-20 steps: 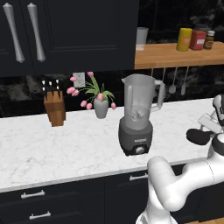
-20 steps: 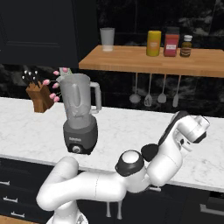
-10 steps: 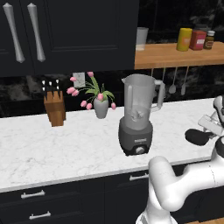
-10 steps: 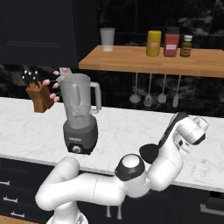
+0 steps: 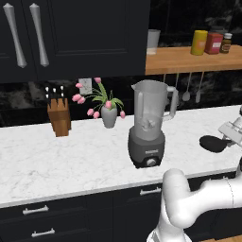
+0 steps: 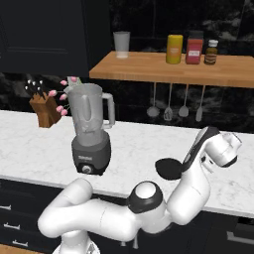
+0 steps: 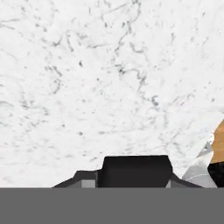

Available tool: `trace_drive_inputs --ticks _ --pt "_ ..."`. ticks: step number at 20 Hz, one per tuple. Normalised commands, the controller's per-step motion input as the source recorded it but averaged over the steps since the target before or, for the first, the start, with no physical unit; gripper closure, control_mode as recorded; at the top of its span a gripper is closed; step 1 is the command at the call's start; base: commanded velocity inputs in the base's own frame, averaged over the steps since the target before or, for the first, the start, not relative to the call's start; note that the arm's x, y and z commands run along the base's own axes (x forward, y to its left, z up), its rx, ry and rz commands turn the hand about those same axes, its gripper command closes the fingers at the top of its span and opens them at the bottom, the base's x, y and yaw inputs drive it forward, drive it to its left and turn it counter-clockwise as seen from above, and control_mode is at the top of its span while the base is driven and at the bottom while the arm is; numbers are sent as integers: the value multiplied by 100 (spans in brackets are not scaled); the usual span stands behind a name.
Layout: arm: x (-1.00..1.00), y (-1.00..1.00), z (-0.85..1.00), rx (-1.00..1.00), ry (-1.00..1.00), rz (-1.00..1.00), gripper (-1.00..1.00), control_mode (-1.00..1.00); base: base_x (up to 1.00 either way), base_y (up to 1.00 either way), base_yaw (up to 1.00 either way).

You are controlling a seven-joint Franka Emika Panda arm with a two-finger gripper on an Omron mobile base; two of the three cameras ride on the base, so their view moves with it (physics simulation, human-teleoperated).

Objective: Close the lid blender by securely placing the lid on top.

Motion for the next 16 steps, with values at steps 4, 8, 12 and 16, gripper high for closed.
trace_drive_inputs --ticks 4,8,12,16 --pt "-26 12 79 3 -3 -23 100 -100 0 0 0" --pt "-38 21 79 4 -12 -23 100 -100 0 0 0" --pt "-46 54 70 1 -22 -24 100 -100 0 0 0" --pt "-27 95 61 0 -30 -23 100 -100 0 0 0"
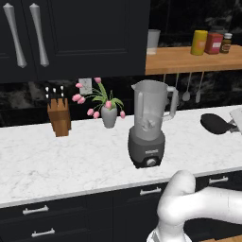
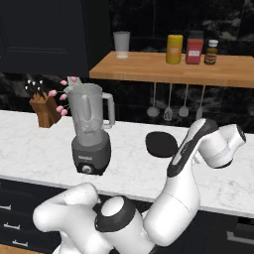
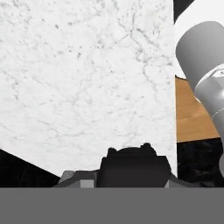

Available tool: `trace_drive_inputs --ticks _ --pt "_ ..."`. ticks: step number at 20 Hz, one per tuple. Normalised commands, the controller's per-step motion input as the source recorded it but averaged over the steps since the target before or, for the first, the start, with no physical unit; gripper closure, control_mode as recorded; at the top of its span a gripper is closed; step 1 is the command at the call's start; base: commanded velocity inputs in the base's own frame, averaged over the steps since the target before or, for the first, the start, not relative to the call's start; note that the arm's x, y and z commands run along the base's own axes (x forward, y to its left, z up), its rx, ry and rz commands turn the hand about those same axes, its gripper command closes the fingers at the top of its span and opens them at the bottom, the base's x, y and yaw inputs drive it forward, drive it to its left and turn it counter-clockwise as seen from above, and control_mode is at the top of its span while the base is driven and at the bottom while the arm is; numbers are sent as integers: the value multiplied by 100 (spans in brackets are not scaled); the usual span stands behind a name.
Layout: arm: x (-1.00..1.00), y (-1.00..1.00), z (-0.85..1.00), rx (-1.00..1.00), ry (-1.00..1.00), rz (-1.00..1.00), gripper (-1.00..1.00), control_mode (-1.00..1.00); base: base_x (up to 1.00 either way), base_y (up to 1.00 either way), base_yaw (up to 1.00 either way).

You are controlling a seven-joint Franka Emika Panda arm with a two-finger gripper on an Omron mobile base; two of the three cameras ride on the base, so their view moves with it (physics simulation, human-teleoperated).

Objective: Close the lid blender by securely placing the lid on top.

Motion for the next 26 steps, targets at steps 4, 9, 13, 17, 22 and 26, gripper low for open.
trace_drive_inputs --ticks 4,9,13,17,22,26 --pt "-1 14 4 0 -2 -5 100 -100 0 0 0" --pt "-33 0 47 0 -2 -9 100 -100 0 0 0" --pt "-34 13 81 0 -6 -8 100 -100 0 0 0" --pt "-24 11 80 0 -4 -3 100 -100 0 0 0" --pt "-20 26 66 0 -5 0 100 -100 0 0 0" --pt "-21 38 59 0 -10 0 100 -100 0 0 0"
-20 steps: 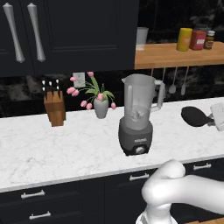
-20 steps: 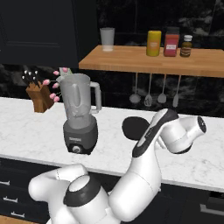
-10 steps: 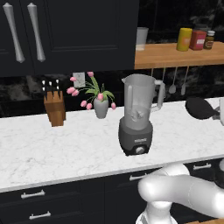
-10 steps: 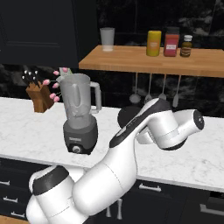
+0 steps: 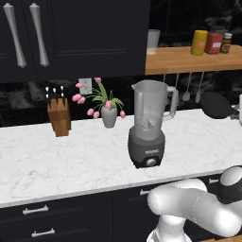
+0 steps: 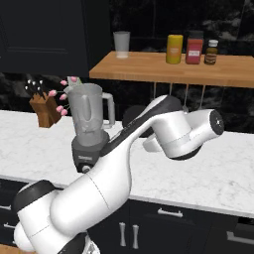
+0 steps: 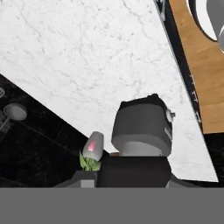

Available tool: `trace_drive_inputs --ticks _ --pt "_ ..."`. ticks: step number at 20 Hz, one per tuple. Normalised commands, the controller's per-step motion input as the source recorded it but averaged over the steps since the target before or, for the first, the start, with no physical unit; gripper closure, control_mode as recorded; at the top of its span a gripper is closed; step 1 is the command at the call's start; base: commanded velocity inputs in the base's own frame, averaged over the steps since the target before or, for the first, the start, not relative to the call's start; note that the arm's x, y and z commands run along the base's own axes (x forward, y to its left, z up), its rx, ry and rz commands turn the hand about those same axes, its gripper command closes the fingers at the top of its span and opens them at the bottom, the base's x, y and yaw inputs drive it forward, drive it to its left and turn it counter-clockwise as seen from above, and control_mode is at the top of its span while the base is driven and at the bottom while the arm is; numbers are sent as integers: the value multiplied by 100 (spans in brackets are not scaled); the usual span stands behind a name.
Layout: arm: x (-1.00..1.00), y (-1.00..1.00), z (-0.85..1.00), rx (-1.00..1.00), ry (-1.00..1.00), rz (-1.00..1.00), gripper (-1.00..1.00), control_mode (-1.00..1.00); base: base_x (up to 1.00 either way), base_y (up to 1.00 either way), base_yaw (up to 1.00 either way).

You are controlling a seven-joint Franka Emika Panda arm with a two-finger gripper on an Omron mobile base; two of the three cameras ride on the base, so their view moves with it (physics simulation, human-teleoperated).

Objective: Close the lid blender by securely placing the lid on top.

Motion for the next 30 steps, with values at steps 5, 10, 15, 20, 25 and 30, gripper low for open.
trace_drive_inputs --ticks 5,10,15,20,25,30 --pt "-7 46 46 0 -8 2 100 -100 0 0 0" --pt "0 56 30 3 -3 6 100 -100 0 0 0" --pt "0 46 37 5 -5 10 100 -100 0 0 0" --pt "2 47 40 1 -3 8 100 -100 0 0 0" --pt "13 38 32 0 -1 6 100 -100 0 0 0" --pt "30 32 26 0 0 5 100 -100 0 0 0"
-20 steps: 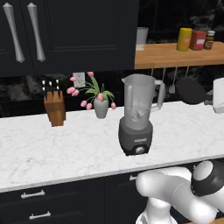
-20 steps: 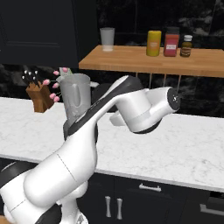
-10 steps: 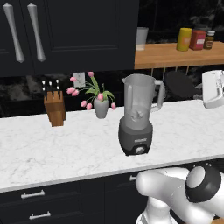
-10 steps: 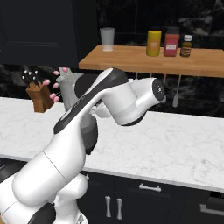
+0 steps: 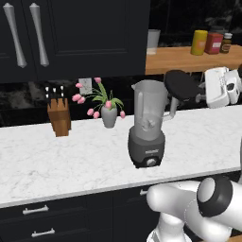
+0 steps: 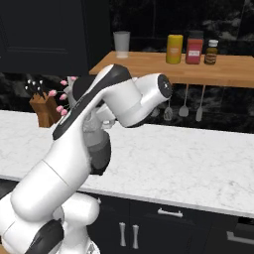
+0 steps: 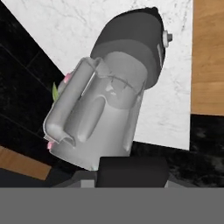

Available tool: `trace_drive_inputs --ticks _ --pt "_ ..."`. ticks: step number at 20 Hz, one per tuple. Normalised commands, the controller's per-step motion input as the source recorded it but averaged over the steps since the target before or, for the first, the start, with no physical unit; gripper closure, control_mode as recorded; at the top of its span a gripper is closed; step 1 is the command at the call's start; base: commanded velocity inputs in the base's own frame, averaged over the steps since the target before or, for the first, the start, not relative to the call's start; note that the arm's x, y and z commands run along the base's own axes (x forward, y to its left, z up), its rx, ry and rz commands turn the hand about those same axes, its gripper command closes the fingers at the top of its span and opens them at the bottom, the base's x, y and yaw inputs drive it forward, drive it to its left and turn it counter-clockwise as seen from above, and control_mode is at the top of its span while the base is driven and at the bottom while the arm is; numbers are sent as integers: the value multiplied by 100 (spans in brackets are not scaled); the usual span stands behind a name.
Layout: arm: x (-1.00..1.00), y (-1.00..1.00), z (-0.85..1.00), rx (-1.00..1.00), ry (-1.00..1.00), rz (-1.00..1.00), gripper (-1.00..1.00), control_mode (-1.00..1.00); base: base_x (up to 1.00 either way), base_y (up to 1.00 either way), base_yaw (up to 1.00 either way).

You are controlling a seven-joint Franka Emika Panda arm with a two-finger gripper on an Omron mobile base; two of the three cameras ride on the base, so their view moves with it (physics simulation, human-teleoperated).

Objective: Close the lid blender by securely placing the lid on top.

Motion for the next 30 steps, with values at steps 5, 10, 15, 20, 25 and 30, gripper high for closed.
trace_drive_inputs --ticks 5,10,15,20,25,30 --pt "38 29 15 0 0 4 100 -100 0 0 0" --pt "40 11 10 0 4 6 100 -100 0 0 0" --pt "30 0 4 -2 9 6 100 -100 0 0 0" --pt "15 16 1 -9 2 2 100 -100 0 0 0" --pt "1 31 0 -10 0 0 100 -100 0 0 0" --pt "11 25 0 -9 0 0 100 -100 0 0 0"
